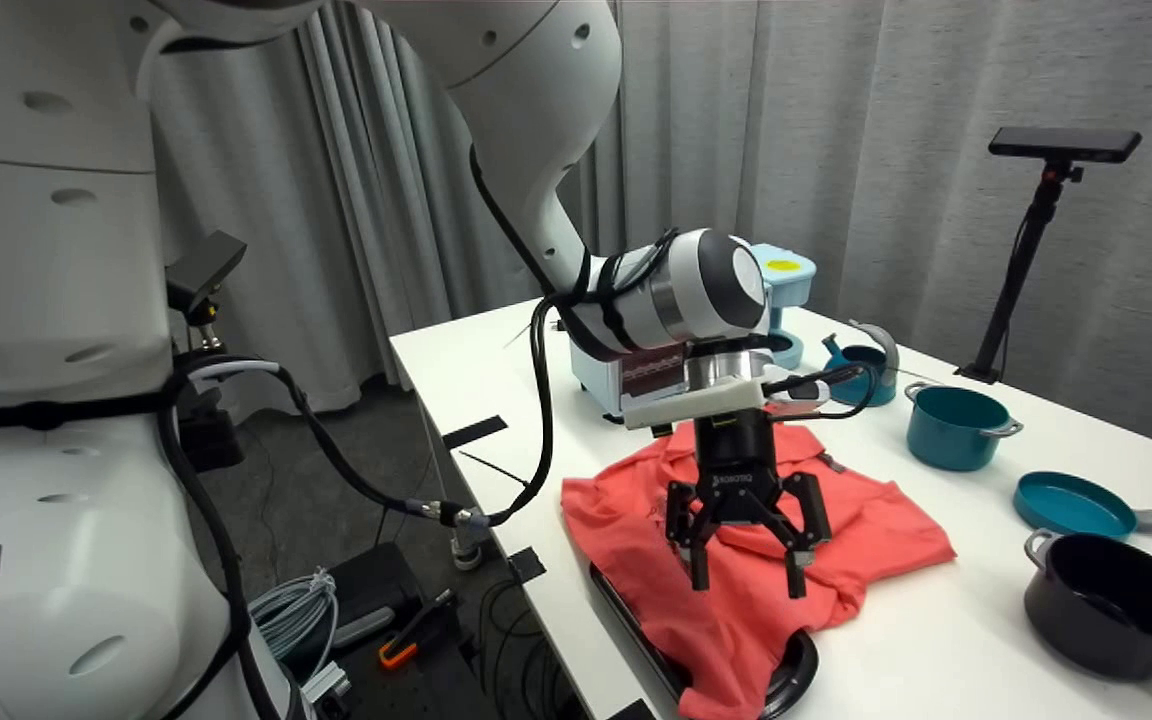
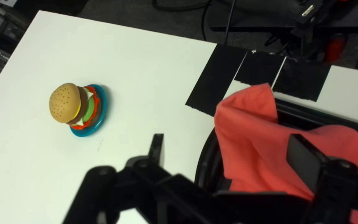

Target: Unfold the shirt

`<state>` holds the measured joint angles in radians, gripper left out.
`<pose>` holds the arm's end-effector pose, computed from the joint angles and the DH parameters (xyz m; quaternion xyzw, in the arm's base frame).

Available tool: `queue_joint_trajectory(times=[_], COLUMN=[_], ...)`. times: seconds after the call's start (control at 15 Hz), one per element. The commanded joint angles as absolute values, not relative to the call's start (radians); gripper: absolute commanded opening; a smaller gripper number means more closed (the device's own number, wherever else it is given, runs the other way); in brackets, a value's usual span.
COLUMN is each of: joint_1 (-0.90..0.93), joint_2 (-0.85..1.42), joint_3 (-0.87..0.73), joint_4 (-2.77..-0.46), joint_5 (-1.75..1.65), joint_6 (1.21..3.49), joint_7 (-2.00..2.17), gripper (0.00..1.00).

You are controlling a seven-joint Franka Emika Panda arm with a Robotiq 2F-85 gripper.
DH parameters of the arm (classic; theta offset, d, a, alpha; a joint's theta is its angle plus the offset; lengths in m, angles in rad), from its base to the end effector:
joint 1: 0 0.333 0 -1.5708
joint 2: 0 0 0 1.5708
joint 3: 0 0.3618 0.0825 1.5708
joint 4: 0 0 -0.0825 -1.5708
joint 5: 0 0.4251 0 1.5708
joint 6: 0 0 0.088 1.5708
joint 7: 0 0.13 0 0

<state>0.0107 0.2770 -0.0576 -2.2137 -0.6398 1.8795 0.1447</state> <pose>0.5111 -0.0826 0.2261 0.9162 0.0927 -0.2733 0.2781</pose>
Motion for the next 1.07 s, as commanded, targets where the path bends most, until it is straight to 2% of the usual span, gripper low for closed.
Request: queue_joint_trajectory(times=[0.0,1.0], joint_1=[0.011,-0.037], joint_2=[0.210,0.010], joint_3=[-0.060,-0.078], joint_4=[-2.228,-2.290], joint_5=[-0.685,-0.652], joint_6=[1.932,2.250], joint_7=[0.193,0.286], gripper=[1.00,1.00])
